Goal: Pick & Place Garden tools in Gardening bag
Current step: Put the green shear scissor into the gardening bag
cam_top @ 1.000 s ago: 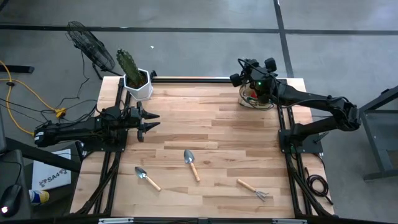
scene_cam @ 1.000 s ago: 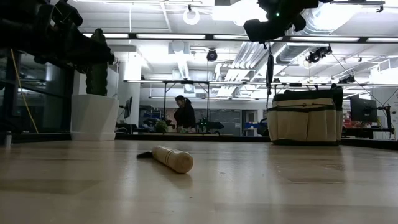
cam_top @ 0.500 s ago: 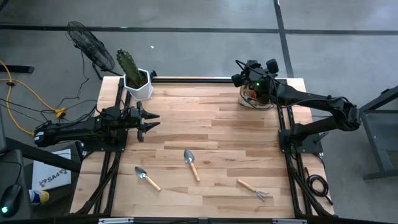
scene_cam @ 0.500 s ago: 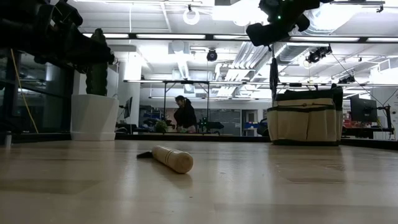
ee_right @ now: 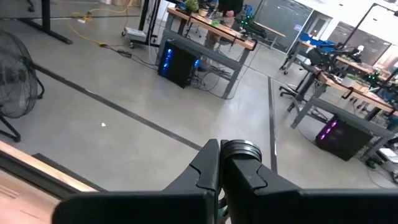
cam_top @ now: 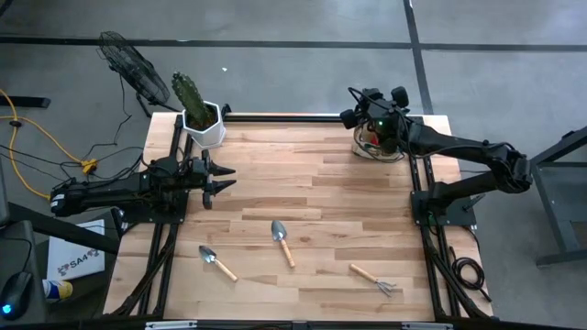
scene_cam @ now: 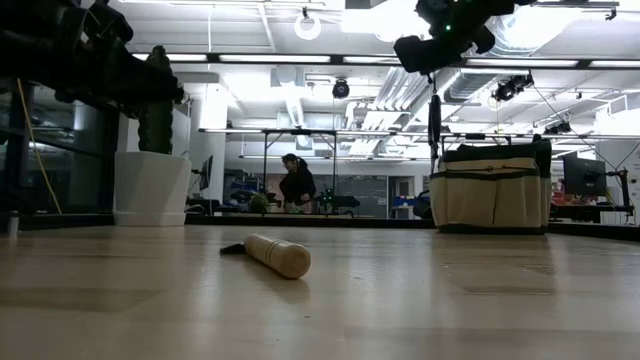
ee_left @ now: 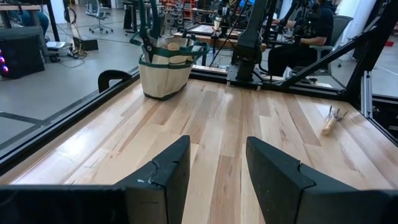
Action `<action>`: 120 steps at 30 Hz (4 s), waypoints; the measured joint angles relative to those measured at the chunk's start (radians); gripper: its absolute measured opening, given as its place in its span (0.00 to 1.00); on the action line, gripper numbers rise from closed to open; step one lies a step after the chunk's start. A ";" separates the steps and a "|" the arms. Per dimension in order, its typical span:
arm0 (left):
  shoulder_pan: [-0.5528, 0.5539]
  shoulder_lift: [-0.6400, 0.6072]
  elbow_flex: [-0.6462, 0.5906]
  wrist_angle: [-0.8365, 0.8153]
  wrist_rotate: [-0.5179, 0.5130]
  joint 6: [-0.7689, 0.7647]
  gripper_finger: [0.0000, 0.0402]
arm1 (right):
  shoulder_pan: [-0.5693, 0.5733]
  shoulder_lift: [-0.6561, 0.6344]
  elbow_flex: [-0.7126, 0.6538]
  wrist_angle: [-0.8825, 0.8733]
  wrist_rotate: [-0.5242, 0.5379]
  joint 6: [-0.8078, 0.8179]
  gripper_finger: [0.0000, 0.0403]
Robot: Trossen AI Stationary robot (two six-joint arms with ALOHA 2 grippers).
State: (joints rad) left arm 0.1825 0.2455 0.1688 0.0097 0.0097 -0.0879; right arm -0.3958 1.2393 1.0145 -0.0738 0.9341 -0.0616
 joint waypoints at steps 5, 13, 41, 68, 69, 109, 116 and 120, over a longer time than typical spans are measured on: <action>0.000 0.000 0.000 -0.004 0.000 0.000 0.38 | 0.000 0.036 0.000 -0.011 -0.014 0.014 0.01; 0.000 0.000 0.000 -0.005 0.001 0.000 0.38 | -0.005 0.079 0.000 -0.027 0.014 0.047 0.01; 0.000 0.000 0.000 -0.011 -0.001 -0.023 0.38 | -0.013 0.077 0.000 -0.156 -0.028 0.242 0.01; 0.000 0.000 0.000 -0.011 -0.005 -0.026 0.38 | 0.017 0.077 0.000 -0.282 0.121 0.376 0.01; 0.000 0.000 0.000 -0.011 -0.005 -0.027 0.38 | 0.019 0.077 0.000 -0.282 0.127 0.376 0.01; 0.000 0.000 0.000 -0.044 -0.020 -0.052 0.38 | -0.034 0.077 0.000 -0.390 -0.276 0.544 0.01; 0.000 0.000 0.000 -0.045 -0.020 -0.052 0.38 | -0.066 0.077 0.000 -0.389 -0.394 0.537 0.01; 0.000 0.000 0.000 -0.054 -0.020 -0.052 0.38 | -0.065 0.077 0.000 -0.389 -0.398 0.537 0.01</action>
State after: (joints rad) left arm 0.1829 0.2455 0.1688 -0.0439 -0.0105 -0.1401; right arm -0.4610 1.3167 1.0145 -0.4631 0.5362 0.4751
